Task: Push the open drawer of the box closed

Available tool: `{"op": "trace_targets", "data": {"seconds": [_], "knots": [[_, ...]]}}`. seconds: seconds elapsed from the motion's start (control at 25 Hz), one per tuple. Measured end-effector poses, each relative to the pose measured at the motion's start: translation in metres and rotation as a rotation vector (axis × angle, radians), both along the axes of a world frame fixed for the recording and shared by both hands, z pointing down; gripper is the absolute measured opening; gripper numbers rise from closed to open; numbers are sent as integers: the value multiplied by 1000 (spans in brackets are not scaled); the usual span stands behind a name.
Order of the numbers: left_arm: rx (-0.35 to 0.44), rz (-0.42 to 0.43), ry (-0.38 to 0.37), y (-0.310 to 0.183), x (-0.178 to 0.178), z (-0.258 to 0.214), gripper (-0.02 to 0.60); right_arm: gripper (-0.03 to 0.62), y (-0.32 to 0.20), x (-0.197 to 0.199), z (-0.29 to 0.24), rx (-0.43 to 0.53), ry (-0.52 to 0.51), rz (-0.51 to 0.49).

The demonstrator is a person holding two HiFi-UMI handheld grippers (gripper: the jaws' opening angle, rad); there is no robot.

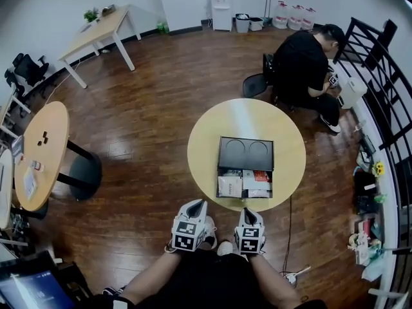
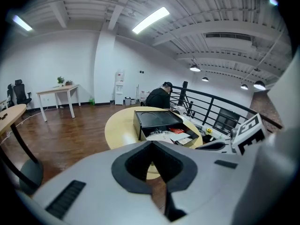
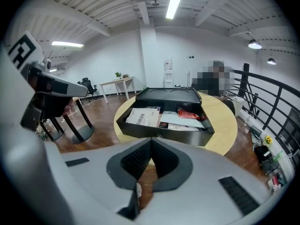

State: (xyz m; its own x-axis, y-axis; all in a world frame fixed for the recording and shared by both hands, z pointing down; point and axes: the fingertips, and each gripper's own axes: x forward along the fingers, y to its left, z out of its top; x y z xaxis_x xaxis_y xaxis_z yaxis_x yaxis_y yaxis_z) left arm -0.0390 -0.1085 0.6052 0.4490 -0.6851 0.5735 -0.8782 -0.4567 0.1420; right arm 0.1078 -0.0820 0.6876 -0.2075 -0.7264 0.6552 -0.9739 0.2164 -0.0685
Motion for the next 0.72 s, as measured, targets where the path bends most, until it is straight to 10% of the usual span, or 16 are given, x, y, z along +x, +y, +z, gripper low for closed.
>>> {"op": "trace_targets", "data": {"seconds": [0.72], "knots": [[-38, 37, -22, -21, -4, 29, 0, 5, -27, 3, 30, -86, 56, 20]]}}
